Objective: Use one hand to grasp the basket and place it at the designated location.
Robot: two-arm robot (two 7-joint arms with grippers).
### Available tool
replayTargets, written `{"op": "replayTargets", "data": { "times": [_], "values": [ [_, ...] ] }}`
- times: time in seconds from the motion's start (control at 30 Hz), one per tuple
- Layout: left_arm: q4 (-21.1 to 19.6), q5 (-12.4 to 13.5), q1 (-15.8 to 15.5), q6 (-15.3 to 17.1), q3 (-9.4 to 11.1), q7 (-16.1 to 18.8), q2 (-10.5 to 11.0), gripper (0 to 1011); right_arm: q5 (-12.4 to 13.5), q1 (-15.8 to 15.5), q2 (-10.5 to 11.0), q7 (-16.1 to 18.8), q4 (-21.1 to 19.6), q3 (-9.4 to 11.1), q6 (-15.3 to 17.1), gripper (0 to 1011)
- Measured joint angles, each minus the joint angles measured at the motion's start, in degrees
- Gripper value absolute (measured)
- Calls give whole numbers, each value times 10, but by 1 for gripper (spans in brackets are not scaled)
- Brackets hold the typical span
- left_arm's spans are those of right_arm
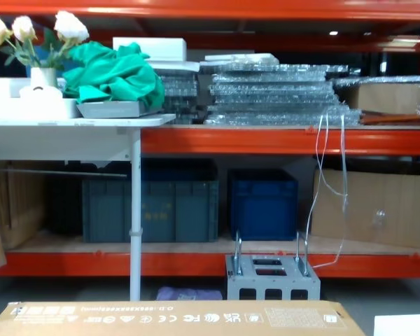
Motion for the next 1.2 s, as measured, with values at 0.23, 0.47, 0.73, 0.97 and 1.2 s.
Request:
{"op": "replayTargets", "data": {
  "times": [0.23, 0.47, 0.73, 0.97, 1.2],
  "values": [
    [0, 0, 0, 0, 0, 0, 0, 0, 2, -11, -11, 2, 14, 2, -10, 242],
    [0, 0, 0, 0, 0, 0, 0, 0, -1, -21, -23, 12, 24, 2, -13, 241],
    [0, 0, 0, 0, 0, 0, 0, 0, -1, -21, -23, 13, 24, 2, -13, 311],
    [0, 0, 0, 0, 0, 0, 0, 0, -1, -21, -22, 12, 23, 1, -12, 534],
    [0, 0, 0, 0, 0, 0, 0, 0, -1, -21, -23, 11, 23, 0, -12, 774]
  ]
}}
